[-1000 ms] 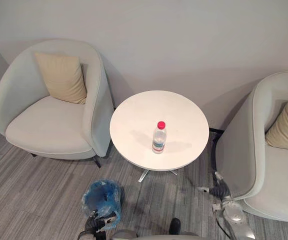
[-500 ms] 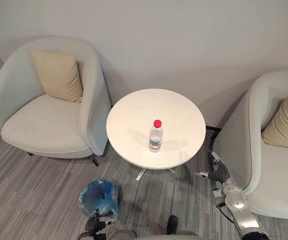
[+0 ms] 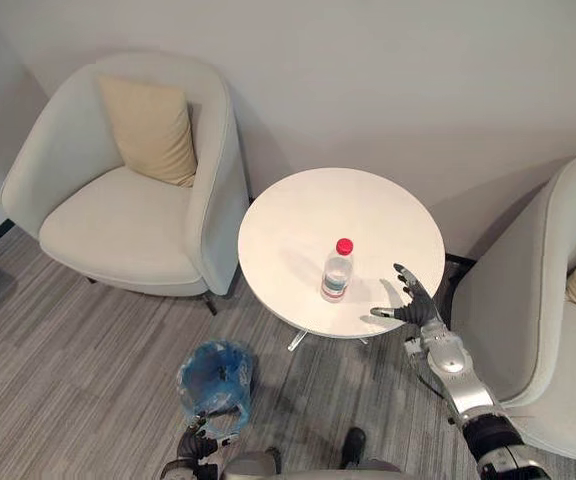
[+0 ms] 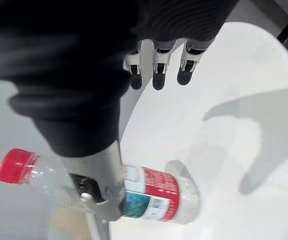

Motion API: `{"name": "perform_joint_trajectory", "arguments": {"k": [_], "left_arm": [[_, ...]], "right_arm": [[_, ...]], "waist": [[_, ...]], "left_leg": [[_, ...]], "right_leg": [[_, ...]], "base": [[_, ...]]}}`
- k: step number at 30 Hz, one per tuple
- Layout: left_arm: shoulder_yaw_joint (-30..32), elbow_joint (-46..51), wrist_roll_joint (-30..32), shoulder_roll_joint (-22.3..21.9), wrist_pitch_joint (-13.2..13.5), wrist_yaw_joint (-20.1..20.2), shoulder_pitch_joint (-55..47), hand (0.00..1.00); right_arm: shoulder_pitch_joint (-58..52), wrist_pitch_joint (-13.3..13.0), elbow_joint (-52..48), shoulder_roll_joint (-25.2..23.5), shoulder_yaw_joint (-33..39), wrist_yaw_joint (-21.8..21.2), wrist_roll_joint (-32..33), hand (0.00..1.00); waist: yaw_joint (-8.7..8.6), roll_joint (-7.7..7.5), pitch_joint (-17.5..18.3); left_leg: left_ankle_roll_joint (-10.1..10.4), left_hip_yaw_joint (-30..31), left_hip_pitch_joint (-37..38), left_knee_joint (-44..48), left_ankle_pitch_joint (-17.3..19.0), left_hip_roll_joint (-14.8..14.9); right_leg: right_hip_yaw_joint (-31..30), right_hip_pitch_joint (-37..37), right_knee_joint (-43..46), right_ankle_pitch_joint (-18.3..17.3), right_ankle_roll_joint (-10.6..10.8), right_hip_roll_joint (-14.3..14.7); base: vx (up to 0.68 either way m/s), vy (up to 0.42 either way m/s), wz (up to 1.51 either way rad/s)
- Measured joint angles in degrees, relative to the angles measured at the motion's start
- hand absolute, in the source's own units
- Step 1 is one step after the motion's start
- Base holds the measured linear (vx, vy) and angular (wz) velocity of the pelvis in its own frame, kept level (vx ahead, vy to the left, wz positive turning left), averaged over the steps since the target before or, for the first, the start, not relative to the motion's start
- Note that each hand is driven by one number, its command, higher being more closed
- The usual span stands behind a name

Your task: Gather rubbish on tea table into small bin, then transfer packed bag to large trash can.

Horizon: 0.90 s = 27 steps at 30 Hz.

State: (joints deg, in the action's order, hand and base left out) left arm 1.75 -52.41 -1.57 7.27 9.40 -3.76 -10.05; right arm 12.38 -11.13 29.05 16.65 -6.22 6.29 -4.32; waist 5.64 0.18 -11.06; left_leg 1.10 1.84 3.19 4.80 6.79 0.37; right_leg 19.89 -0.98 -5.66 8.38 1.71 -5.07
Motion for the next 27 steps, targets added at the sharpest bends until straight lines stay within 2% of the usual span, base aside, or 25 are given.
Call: {"name": "perform_joint_trajectory", "arguments": {"k": [2,5,13,26,27], "left_arm": [[-0.27,0.35,-0.03,-0.02,0.07,-0.04,0.13,0.00],[-1.65,0.73,-0.12,-0.01,0.09,-0.16,0.27,0.00],[-2.30,1.36,-0.71,0.04,1.14,-0.42,2.18,0.00],[-3.53,2.34,-2.57,0.33,1.24,-1.60,3.98,0.00],[-3.69,2.36,-2.74,0.34,1.29,-1.65,4.13,0.00]], "right_arm": [[3.72,-0.01,1.80,0.02,-0.57,0.49,1.51,0.00],[8.27,-0.02,4.18,0.16,-0.56,1.53,3.33,0.00],[15.13,-0.07,4.50,0.34,-0.59,3.68,7.15,0.00],[22.37,-0.18,6.20,2.33,-1.72,5.07,8.37,0.00],[22.81,-0.18,6.39,2.34,-1.94,5.14,8.38,1.00]], "waist": [[0.16,0.33,-1.45],[1.60,1.32,-3.58],[2.29,2.07,-7.56],[2.98,2.57,-10.47],[2.95,2.68,-10.93]], "left_leg": [[0.28,1.01,-1.74,0.06,-0.74,-0.31],[0.62,1.56,-3.45,0.21,-1.56,-0.21],[1.04,3.65,-6.98,1.34,-2.60,-0.12],[0.90,4.91,-11.67,4.96,-2.68,-0.84],[0.88,5.03,-11.71,5.24,-2.66,-0.89]], "right_leg": [[0.73,1.36,0.06,0.47,-0.43,-0.14],[1.30,3.45,1.94,0.21,-0.83,-0.25],[3.51,7.66,7.61,-2.20,-1.20,-2.11],[4.73,13.43,15.17,-5.01,-1.86,-4.51],[4.89,13.44,15.72,-5.24,-2.03,-4.69]], "base": [[-0.09,-0.020,0.24],[-0.07,-0.021,0.16],[-0.06,-0.013,0.15],[-0.02,-0.010,0.08],[-0.06,-0.023,0.08]]}}
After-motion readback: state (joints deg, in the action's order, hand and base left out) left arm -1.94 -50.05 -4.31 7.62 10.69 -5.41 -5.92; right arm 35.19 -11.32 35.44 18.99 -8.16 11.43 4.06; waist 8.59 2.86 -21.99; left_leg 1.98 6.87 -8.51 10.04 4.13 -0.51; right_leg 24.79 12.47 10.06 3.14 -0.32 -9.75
